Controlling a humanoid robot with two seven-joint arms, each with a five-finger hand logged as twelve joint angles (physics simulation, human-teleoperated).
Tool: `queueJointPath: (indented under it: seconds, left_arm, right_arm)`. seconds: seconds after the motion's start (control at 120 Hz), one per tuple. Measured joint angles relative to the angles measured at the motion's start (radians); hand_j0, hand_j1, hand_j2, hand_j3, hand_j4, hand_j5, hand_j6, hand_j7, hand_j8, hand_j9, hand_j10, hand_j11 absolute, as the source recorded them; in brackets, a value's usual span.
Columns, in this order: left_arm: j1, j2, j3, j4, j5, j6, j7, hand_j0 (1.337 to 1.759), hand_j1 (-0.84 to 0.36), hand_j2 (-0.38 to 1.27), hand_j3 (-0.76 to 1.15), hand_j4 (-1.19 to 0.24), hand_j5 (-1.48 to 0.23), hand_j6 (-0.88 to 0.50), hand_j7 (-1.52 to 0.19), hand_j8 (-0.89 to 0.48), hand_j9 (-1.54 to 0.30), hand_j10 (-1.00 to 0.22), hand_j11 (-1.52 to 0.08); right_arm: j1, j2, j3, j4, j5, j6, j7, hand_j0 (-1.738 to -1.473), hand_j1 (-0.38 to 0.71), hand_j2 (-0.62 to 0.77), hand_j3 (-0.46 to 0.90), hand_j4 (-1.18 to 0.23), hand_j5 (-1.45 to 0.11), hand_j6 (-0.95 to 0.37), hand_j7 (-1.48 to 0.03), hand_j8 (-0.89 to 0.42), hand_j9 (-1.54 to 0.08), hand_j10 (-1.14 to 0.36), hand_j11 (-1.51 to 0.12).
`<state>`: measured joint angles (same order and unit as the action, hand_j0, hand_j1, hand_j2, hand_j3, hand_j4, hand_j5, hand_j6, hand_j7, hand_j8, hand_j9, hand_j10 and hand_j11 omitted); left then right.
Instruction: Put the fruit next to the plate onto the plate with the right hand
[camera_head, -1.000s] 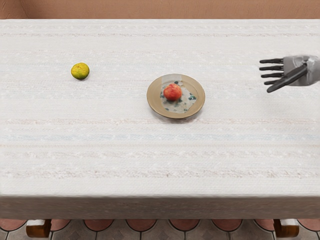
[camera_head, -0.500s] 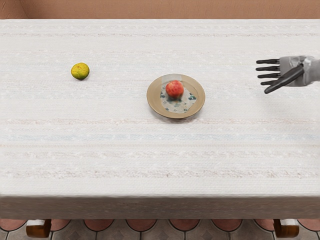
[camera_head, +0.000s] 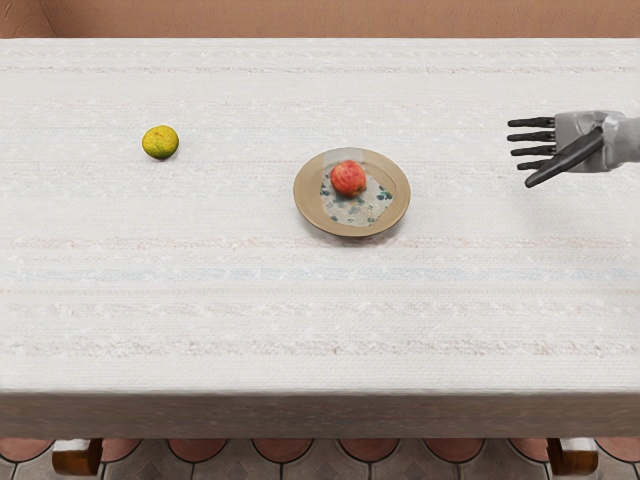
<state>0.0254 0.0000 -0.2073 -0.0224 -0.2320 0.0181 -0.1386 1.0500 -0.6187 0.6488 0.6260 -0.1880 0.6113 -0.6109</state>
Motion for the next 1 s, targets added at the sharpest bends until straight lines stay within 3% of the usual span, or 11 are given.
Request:
queueJointPath:
  seconds: [0.325, 0.708, 0.758, 0.858, 0.9, 0.958, 1.0]
  left_arm:
    - [0.001, 0.0, 0.004, 0.0, 0.005, -0.001, -0.033, 1.658, 0.35, 0.0, 0.0, 0.0, 0.0, 0.0, 0.0, 0.0, 0.0, 0.0, 0.0]
    - [-0.002, 0.0, 0.014, 0.0, 0.017, -0.004, -0.047, 1.658, 0.35, 0.0, 0.0, 0.0, 0.0, 0.0, 0.0, 0.0, 0.0, 0.0, 0.0]
    - [0.005, 0.0, 0.015, -0.001, 0.023, -0.005, -0.064, 1.658, 0.35, 0.0, 0.0, 0.0, 0.0, 0.0, 0.0, 0.0, 0.0, 0.0, 0.0]
    - [0.007, 0.0, 0.016, -0.001, 0.038, -0.005, -0.048, 1.658, 0.35, 0.0, 0.0, 0.0, 0.0, 0.0, 0.0, 0.0, 0.0, 0.0, 0.0]
    - [0.017, 0.0, 0.014, -0.003, 0.04, -0.004, -0.072, 1.658, 0.35, 0.0, 0.0, 0.0, 0.0, 0.0, 0.0, 0.0, 0.0, 0.0, 0.0]
    - [0.02, 0.0, 0.009, -0.003, 0.042, -0.004, -0.053, 1.658, 0.35, 0.0, 0.0, 0.0, 0.0, 0.0, 0.0, 0.0, 0.0, 0.0, 0.0]
    - [0.028, 0.0, -0.016, -0.004, 0.033, -0.013, -0.089, 1.658, 0.35, 0.0, 0.0, 0.0, 0.0, 0.0, 0.0, 0.0, 0.0, 0.0, 0.0]
  right_arm:
    - [0.001, 0.006, 0.001, 0.006, 0.0, 0.0, 0.0, -1.658, -0.35, 0.0, 0.0, 0.0, 0.0, 0.0, 0.0, 0.0, 0.0, 0.0, 0.0]
    - [0.0, 0.007, 0.0, 0.023, 0.0, 0.0, 0.0, -1.658, -0.35, 0.0, 0.0, 0.0, 0.0, 0.0, 0.0, 0.0, 0.0, 0.0, 0.0]
    - [-0.001, 0.007, 0.0, 0.028, 0.0, 0.0, 0.0, -1.658, -0.35, 0.0, 0.0, 0.0, 0.0, 0.0, 0.0, 0.0, 0.0, 0.0, 0.0]
    - [-0.003, 0.006, 0.0, 0.033, 0.0, 0.0, 0.0, -1.658, -0.35, 0.0, 0.0, 0.0, 0.0, 0.0, 0.0, 0.0, 0.0, 0.0, 0.0]
    - [-0.003, 0.006, 0.0, 0.034, 0.0, 0.0, 0.0, -1.658, -0.35, 0.0, 0.0, 0.0, 0.0, 0.0, 0.0, 0.0, 0.0, 0.0, 0.0]
    - [-0.004, 0.006, 0.0, 0.035, 0.0, 0.0, 0.0, -1.658, -0.35, 0.0, 0.0, 0.0, 0.0, 0.0, 0.0, 0.0, 0.0, 0.0, 0.0]
    - [-0.005, 0.007, 0.001, 0.036, 0.0, 0.0, 0.0, -1.658, -0.35, 0.0, 0.0, 0.0, 0.0, 0.0, 0.0, 0.0, 0.0, 0.0, 0.0]
